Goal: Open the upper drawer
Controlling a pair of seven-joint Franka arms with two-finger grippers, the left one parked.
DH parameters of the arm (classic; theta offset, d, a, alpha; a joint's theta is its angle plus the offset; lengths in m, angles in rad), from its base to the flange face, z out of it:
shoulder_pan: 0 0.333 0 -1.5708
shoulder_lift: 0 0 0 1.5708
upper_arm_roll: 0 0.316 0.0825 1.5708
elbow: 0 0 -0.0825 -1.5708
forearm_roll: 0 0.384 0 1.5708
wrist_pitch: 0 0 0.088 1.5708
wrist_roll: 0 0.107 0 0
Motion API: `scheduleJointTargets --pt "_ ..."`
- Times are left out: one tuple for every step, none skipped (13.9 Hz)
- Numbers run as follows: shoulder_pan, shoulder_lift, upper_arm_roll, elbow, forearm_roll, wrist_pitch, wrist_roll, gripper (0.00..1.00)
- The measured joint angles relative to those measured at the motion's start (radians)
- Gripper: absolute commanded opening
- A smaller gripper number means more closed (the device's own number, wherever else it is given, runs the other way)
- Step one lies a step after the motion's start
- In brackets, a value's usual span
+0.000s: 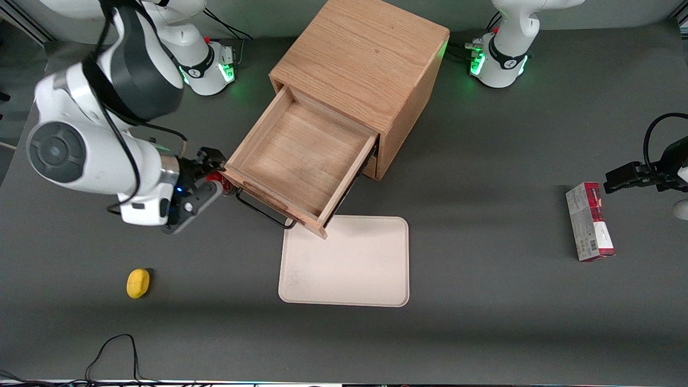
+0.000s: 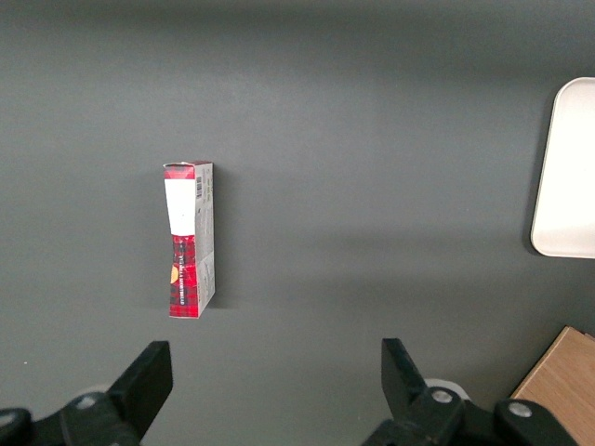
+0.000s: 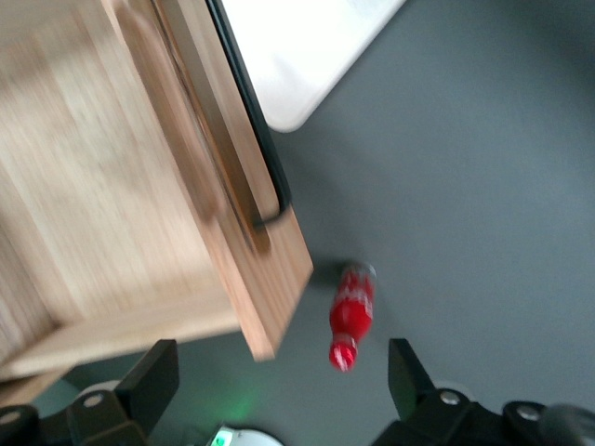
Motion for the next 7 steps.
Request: scheduleJointTargets --pt "0.000 -0.051 -0.032 -0.061 0.000 -0.001 0.000 1.00" --pt "-0.002 -0.100 -0.062 -0.119 -0.001 -0.001 0.006 1.00" --pt "-0.003 -0.144 -0.091 -0.175 -0.002 0.000 0.030 1.00" --pt "-0.005 -0.180 -0.117 -0.221 -0.008 0.002 0.066 1.00" --pt "-0.006 -0.205 -0.138 -0.255 -0.021 0.007 0.092 1.00" --pt "-0.006 -0.220 -0.155 -0.274 -0.034 0.012 0.109 1.00" --pt "-0.006 -0.229 -0.178 -0.286 -0.041 0.021 0.120 1.00"
